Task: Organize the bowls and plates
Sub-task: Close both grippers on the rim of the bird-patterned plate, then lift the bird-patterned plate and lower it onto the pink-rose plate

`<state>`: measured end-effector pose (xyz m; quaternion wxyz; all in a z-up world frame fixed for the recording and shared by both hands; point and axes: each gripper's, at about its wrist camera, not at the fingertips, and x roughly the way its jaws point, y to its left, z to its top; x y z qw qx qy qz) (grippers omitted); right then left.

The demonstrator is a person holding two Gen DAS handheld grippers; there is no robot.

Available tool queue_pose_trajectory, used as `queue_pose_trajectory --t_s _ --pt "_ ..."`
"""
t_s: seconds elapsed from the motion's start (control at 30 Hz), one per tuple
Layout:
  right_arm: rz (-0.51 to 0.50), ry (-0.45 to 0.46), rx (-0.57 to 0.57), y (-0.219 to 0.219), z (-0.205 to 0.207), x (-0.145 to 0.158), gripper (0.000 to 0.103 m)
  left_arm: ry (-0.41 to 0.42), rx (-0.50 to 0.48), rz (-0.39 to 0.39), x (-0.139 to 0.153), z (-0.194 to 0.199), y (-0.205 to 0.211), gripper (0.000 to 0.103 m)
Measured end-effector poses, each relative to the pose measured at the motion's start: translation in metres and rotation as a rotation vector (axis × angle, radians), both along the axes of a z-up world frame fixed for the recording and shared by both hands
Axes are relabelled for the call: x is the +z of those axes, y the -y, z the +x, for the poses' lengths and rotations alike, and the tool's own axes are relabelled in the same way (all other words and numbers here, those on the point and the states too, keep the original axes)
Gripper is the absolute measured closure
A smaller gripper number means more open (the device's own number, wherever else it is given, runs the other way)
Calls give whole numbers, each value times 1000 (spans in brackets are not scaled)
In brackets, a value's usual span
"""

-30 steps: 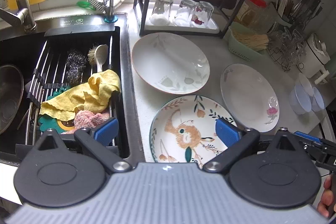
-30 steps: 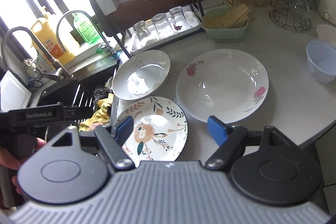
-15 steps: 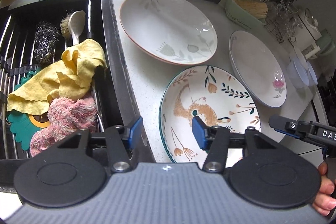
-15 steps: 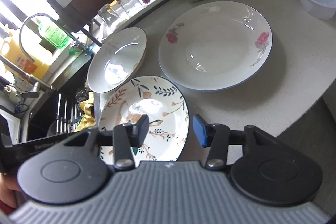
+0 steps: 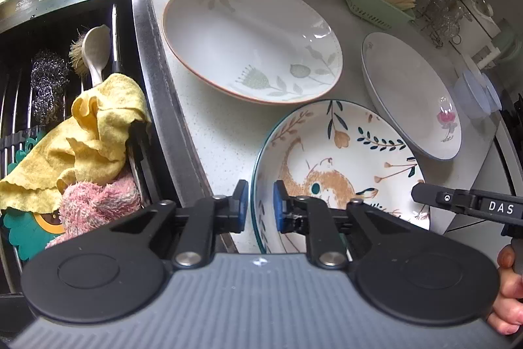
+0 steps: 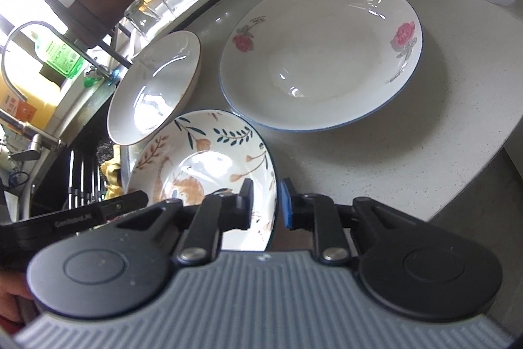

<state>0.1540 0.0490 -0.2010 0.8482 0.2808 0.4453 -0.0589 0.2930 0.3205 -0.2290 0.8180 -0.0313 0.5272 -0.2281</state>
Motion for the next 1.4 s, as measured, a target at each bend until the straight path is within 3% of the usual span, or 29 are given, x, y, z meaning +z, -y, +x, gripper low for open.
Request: queue_pose_trajectory --t_s 0.13,0.27,0.43,0.63,0.93,1.13,1.4 --pt "18 -24 -11 1 4 -6 92 27 17 -1 -1 -5 0 88" --pt "21 -34 -4 -1 4 -12 92 65 4 24 0 -10 5 88" --pt "45 -41 -5 3 3 -11 92 10 18 -25 -1 -3 -4 88" --pt "60 -28 11 5 0 0 92 -11 11 -54 8 -2 -10 88" --pt "67 -8 22 17 -4 33 92 -21 40 -138 45 0 -9 88" --pt "43 37 36 34 1 52 92 -11 65 -139 62 7 13 88" --pt "66 73 34 87 24 56 92 27 58 -109 70 28 67 88"
